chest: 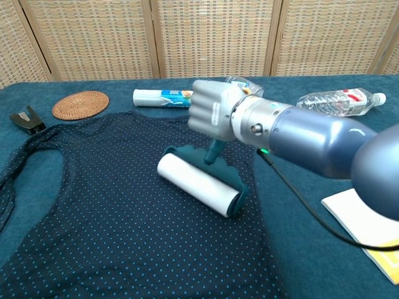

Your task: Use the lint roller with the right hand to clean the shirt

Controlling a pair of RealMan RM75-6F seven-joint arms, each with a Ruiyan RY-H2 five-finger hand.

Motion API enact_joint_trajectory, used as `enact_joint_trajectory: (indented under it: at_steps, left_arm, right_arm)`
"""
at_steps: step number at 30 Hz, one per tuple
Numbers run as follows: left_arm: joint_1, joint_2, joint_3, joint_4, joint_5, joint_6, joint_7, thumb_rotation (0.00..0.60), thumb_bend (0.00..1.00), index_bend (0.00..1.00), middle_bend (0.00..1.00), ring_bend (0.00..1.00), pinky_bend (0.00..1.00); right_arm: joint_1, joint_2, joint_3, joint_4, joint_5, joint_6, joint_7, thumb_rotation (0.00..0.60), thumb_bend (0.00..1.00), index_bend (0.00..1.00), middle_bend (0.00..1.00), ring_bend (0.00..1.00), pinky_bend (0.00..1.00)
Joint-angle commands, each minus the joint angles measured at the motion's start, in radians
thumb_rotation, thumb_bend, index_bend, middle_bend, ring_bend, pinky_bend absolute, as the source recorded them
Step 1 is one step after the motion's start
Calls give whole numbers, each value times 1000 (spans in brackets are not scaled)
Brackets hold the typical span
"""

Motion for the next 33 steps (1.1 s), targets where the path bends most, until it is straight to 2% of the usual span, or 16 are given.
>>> enact_joint_trajectory:
  at_steps: [1, 7, 15, 24, 33]
  left_arm:
    - [0, 1, 0, 0, -1, 0, -4, 600, 0, 0, 0, 0, 0]
    - [1, 3, 3, -1, 5, 3, -8, 600, 0, 0, 0, 0, 0]
    - [3, 3, 4, -1, 7, 7, -8, 600, 0, 0, 0, 0, 0]
    - [2, 4, 3, -1, 4, 6, -9, 600, 0, 0, 0, 0, 0]
    - [1, 0, 0, -1, -4, 8, 3, 600, 0, 0, 0, 0, 0]
  right_arm:
    - [11, -18, 5, -29, -16, 5, -21, 600, 687, 715, 1000, 1000, 1000]
    - [22, -46, -20, -90, -70, 9, -56, 600, 687, 715, 1000, 1000, 1000]
    - [6, -41, -34, -81, -120, 26, -51, 600, 687, 715, 1000, 1000, 1000]
    - [-37, 6, -44, 14, -131, 23, -5, 600, 686, 709, 1000, 1000, 1000]
    - [-90, 48, -52, 173, -105, -25, 26, 600, 685, 707, 1000, 1000, 1000]
